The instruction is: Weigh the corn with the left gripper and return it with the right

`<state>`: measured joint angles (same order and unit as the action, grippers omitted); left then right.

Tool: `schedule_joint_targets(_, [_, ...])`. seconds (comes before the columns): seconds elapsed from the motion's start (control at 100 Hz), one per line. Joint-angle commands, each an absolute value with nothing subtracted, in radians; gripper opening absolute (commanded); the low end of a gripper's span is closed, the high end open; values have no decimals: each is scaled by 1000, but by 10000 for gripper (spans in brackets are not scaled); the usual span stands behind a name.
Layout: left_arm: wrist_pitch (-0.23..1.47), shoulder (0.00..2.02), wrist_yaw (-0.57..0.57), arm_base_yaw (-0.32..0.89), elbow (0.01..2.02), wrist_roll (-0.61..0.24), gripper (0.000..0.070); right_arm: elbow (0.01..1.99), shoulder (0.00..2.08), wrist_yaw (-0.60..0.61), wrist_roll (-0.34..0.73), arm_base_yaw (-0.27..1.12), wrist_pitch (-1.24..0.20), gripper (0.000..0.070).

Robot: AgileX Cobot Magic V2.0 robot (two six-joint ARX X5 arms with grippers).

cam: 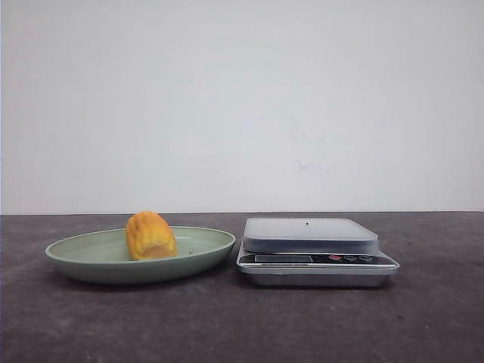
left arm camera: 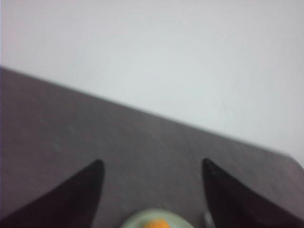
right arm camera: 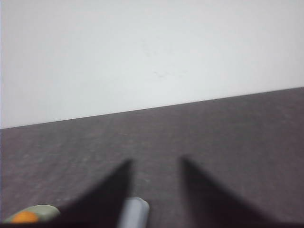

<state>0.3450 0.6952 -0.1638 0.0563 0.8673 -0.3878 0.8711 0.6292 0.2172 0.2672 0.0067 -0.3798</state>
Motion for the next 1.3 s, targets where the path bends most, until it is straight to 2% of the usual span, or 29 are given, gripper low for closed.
schedule_joint_targets(0.0, [393,736,-179,80,933,-361,450,929,668,232,281,22,-402,537])
schedule_joint_targets(0.15, [396,815,-163,181,976,-346,444,1027,743,263,274,67,-469,537])
schedule_joint_targets(0.42, [327,1081,35,442,976,-328,444,1113,803,262,250,151,-519,537])
schedule_joint_targets(0.57, [261,1263,121,526,976,-338,444,1113,803,262,246,164,-530,537])
schedule_joint_targets(0.93, [237,1573,165,557,976,-403,445,1113,802,261,216,164,-580,537])
schedule_joint_targets(1.29, [235,1629,164,562,976,-414,444,1113,802,261,217,164,-578,537])
